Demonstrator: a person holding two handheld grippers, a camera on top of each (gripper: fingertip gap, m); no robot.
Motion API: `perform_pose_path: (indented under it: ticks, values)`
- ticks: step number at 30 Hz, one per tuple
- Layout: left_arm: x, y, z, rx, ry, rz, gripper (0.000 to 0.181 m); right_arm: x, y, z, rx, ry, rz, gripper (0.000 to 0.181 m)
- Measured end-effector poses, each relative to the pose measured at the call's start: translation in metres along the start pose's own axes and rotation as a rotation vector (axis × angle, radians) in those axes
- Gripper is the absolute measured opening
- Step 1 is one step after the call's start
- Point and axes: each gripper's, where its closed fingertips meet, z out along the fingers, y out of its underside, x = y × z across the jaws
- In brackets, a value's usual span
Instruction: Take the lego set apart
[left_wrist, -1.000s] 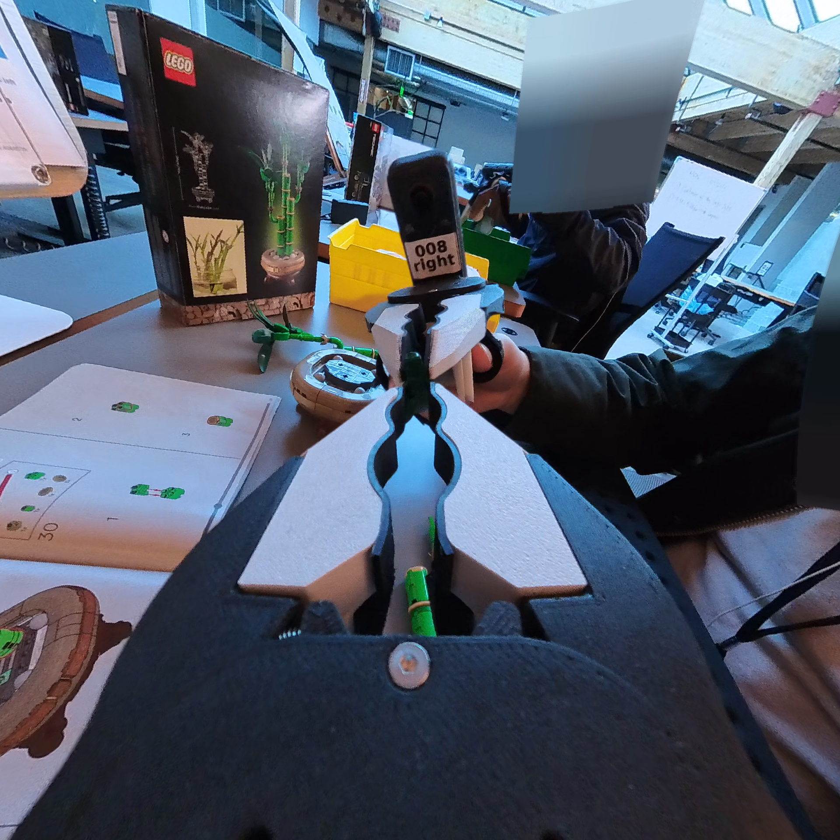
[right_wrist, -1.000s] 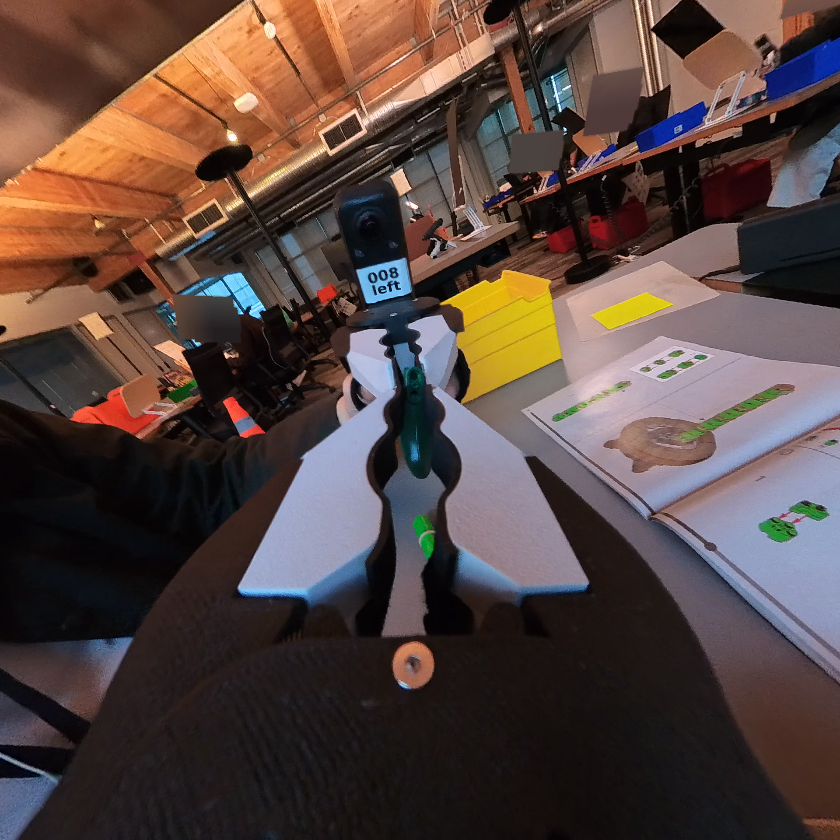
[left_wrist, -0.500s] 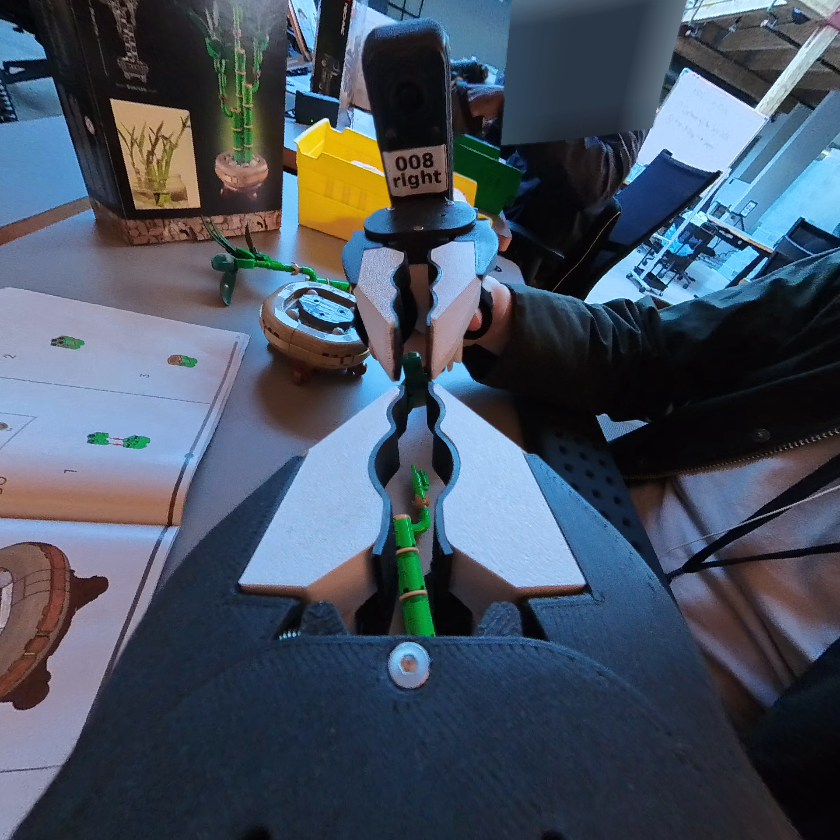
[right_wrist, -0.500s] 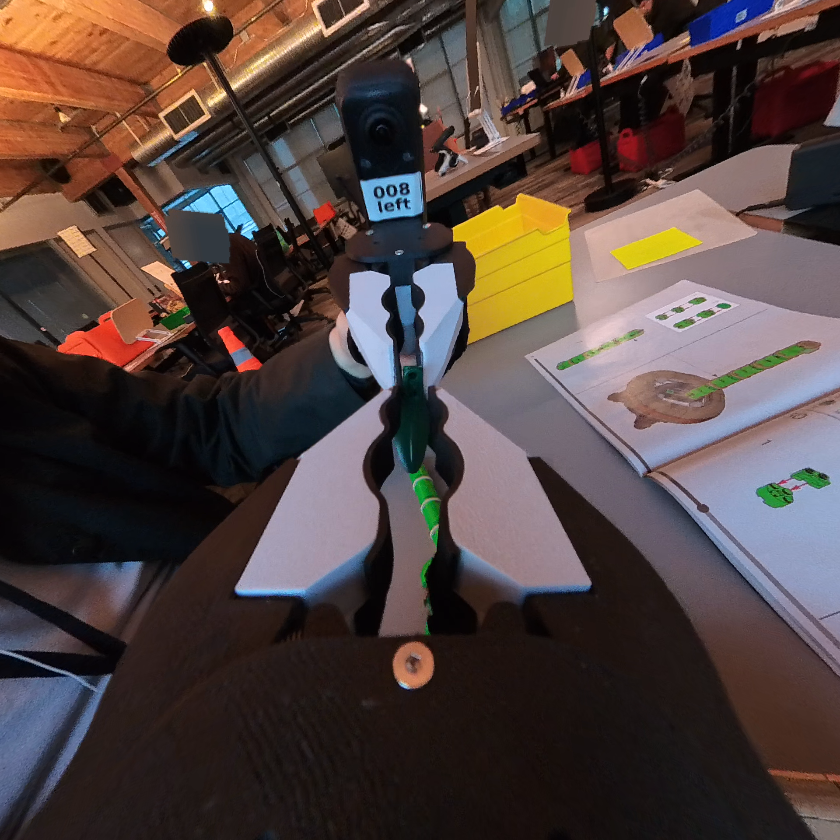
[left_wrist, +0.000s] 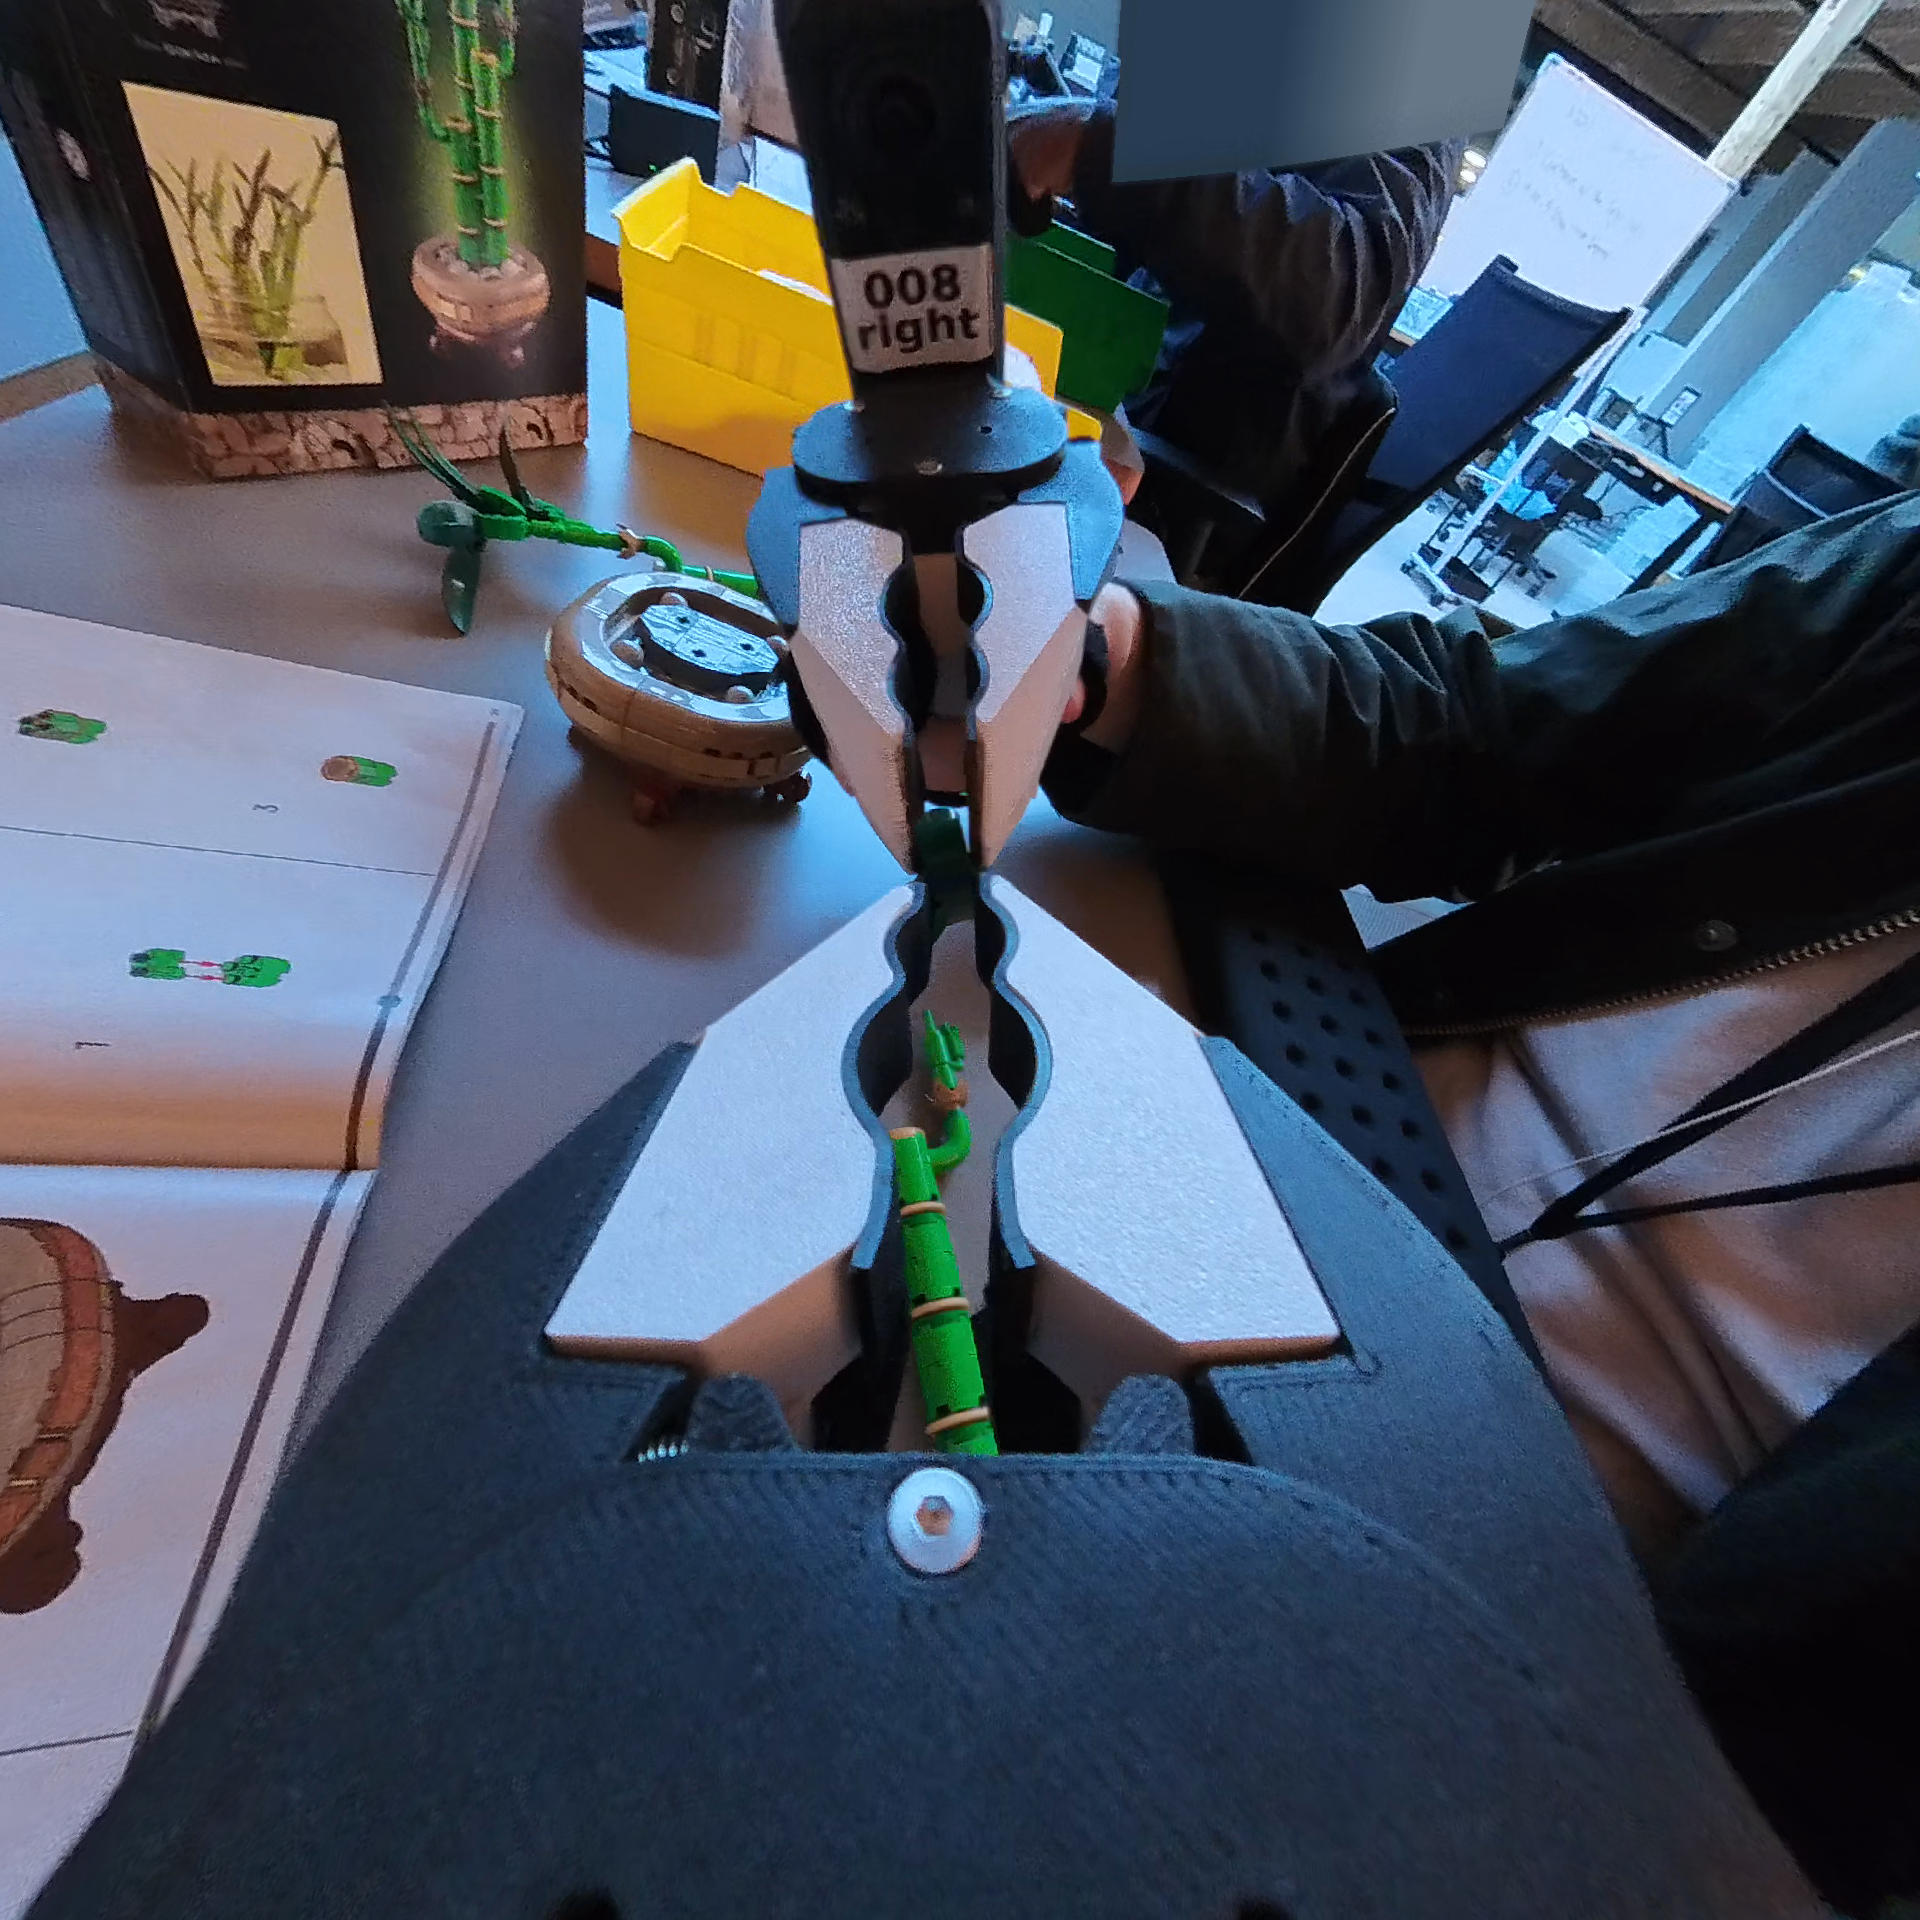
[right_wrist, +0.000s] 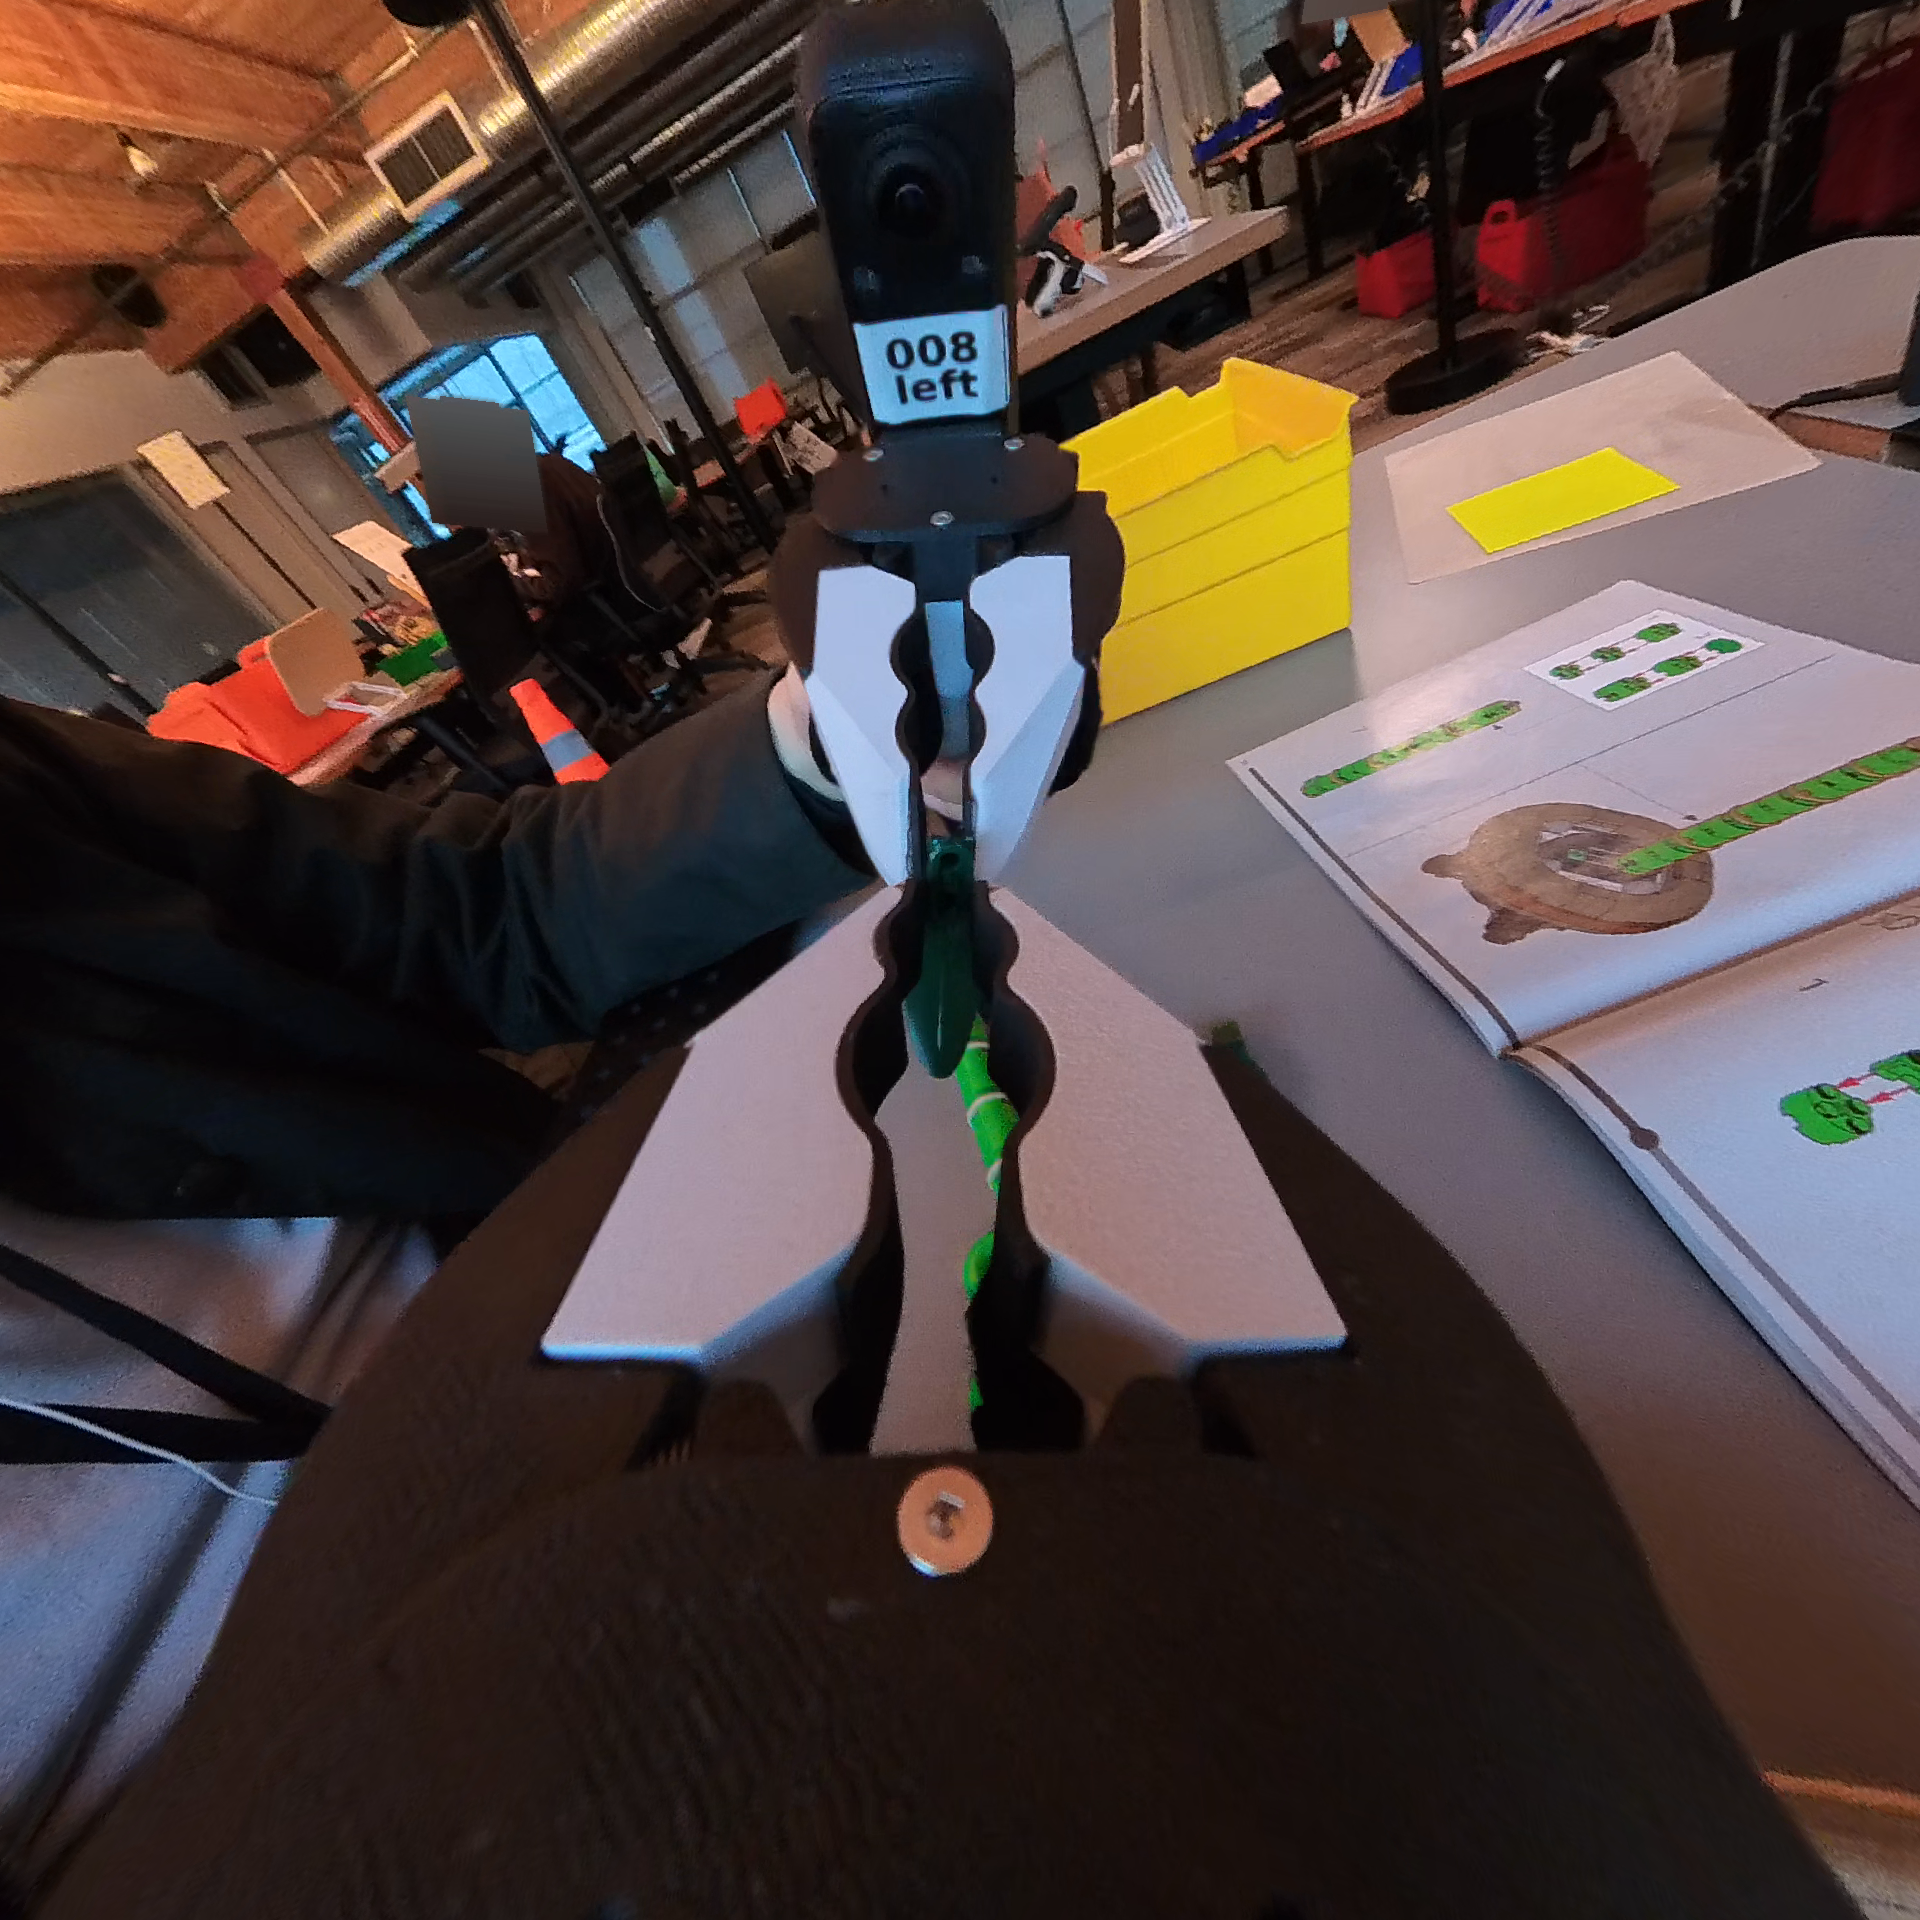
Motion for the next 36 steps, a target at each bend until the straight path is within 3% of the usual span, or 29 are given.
perform_pose_path:
  ticks: [4,16,19,21,22,24,28,31,33,36]
  values:
    - [0.002,0.000,0.000,-0.011,-0.004,0.017,0.006,-0.001,0.000,0.000,0.005,-0.027,0.050,0.007]
    - [-0.011,0.002,-0.016,-0.025,-0.106,0.070,0.000,0.012,-0.001,-0.009,-0.028,0.107,-0.035,0.006]
    - [-0.007,-0.032,-0.061,0.202,-0.072,0.042,0.000,0.015,-0.033,-0.045,0.148,0.114,0.002,0.006]
    - [-0.003,-0.042,-0.068,0.277,-0.062,0.056,0.000,0.007,-0.034,-0.044,0.145,0.085,-0.015,0.006]
    - [-0.003,-0.040,-0.062,0.270,-0.078,0.072,0.002,0.004,-0.030,-0.036,0.116,0.072,-0.020,0.006]
    - [-0.004,-0.038,-0.040,0.251,-0.097,0.066,0.030,-0.004,-0.025,-0.021,0.086,0.032,-0.011,0.006]
    - [0.002,-0.027,-0.005,0.178,-0.063,0.070,0.000,-0.004,-0.017,-0.010,0.054,0.049,-0.013,0.006]
    - [0.006,-0.029,-0.006,0.201,-0.021,0.049,0.004,0.000,-0.021,-0.013,0.078,0.064,-0.010,0.006]
    - [0.003,-0.025,-0.003,0.180,-0.010,0.004,0.019,0.000,-0.019,-0.012,0.071,0.063,-0.010,0.006]
    - [-0.001,-0.018,0.002,0.154,-0.019,0.002,0.009,0.001,-0.016,-0.009,0.054,0.071,-0.013,0.006]
